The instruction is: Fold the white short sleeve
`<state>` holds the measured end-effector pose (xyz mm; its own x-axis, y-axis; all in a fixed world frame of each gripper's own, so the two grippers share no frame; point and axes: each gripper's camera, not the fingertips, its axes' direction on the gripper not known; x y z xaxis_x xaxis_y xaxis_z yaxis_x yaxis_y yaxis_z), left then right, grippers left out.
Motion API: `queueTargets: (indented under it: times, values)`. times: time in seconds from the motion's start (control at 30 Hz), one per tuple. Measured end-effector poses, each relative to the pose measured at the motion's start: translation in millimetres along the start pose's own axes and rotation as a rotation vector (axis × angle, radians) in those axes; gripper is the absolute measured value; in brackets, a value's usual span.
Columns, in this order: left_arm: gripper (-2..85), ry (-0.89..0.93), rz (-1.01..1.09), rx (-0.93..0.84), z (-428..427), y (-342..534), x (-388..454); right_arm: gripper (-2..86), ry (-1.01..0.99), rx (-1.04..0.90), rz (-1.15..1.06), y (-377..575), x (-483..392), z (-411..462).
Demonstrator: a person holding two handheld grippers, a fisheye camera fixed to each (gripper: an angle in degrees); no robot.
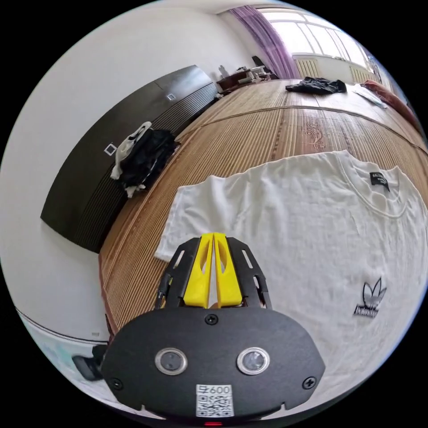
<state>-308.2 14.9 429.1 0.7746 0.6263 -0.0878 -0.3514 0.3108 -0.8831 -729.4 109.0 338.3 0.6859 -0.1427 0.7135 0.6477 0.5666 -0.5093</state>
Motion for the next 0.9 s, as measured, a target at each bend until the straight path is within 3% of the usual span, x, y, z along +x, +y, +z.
queueTargets:
  times: [0.17, 0.47, 0.77, 0.9]
  values:
    - [0.3, -0.154, 0.152, -0.055, -14.8, -24.2, 36.3, -0.9, 0.163, 0.049, -0.075, -68.7, -30.2, 12.3]
    - [0.3, -0.308, 0.248, -0.111, -29.4, -48.5, 74.9, -0.9, 0.143, 0.056, -0.183, -138.7, -106.3, 29.2]
    - [0.3, -0.214, 0.186, -0.084, -49.5, -54.6, 60.2, -0.9, 0.192, 0.069, -0.192, -164.2, -161.3, 29.3]
    - [0.2, -0.234, 0.198, -0.074, -54.9, -53.6, 66.6, -0.9, 0.196, 0.144, -0.309, -157.7, -199.0, -1.6]
